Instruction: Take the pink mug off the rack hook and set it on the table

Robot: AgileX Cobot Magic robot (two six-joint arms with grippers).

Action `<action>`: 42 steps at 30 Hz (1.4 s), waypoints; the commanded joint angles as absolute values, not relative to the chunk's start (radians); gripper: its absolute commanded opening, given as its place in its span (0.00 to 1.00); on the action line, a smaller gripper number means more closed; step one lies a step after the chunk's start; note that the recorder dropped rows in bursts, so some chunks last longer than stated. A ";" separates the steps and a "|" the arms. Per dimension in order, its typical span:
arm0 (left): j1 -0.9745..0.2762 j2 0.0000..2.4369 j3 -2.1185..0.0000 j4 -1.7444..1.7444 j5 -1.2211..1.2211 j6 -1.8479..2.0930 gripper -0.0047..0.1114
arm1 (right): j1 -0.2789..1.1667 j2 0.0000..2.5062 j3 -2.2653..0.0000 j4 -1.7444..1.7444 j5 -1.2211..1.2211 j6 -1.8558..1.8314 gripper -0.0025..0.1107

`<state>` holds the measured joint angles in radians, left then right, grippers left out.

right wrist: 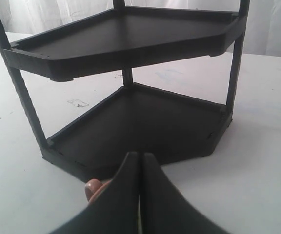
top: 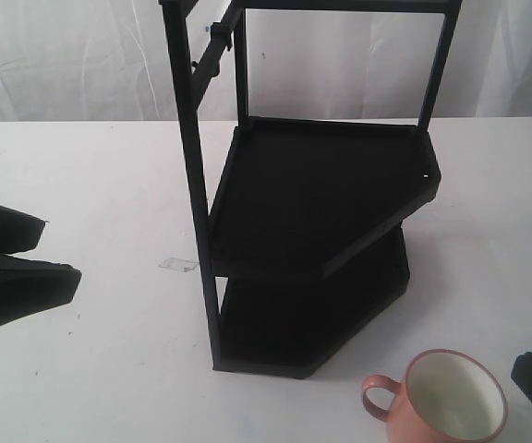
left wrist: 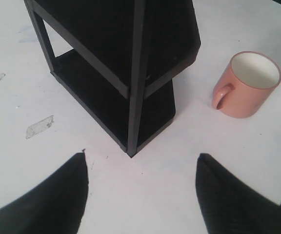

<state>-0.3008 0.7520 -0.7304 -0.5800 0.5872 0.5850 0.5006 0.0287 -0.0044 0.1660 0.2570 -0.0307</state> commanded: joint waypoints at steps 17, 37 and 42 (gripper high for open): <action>-0.303 0.600 -0.667 -0.589 0.588 0.582 0.61 | 0.496 0.023 0.000 0.161 0.252 -0.029 0.02; -0.303 0.105 -0.102 -0.203 0.230 0.007 0.61 | 0.496 0.023 0.000 0.161 0.252 -0.029 0.02; -0.303 0.042 -0.017 -0.203 0.120 0.007 0.61 | 0.496 0.023 0.000 0.161 0.252 -0.029 0.02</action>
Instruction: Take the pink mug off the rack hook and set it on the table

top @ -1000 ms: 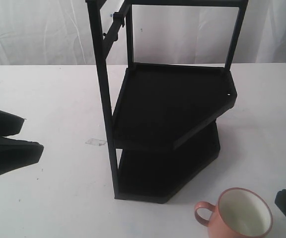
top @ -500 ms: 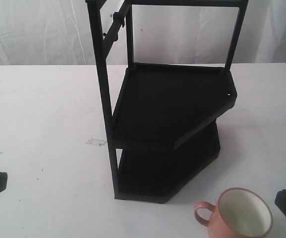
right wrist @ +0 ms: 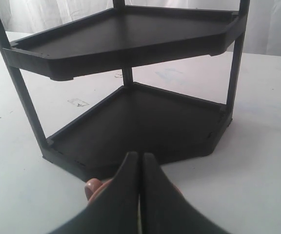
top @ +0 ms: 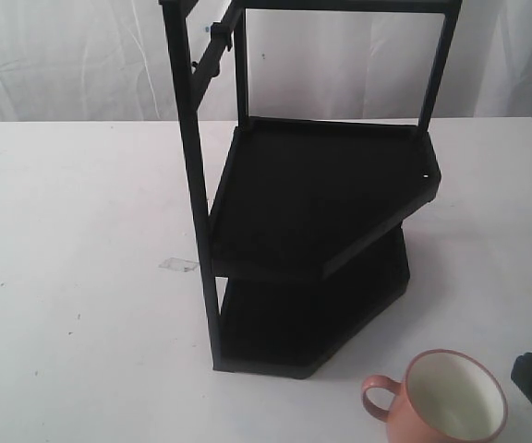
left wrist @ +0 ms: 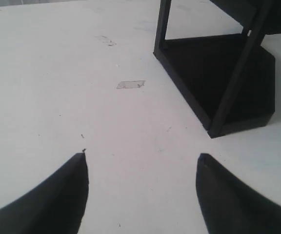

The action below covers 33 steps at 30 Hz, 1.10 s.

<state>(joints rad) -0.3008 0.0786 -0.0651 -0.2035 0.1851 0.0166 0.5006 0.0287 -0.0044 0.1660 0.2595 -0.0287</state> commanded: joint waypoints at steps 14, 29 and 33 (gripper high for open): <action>-0.303 0.000 0.000 -0.196 0.218 0.007 0.61 | 0.496 0.023 0.000 0.161 0.252 -0.029 0.02; -0.303 0.000 0.000 -0.196 0.212 0.007 0.61 | 0.270 0.023 0.000 0.163 0.260 -0.029 0.02; -0.303 0.000 0.000 -0.196 0.212 0.007 0.61 | 0.244 0.023 0.000 0.163 0.260 -0.029 0.02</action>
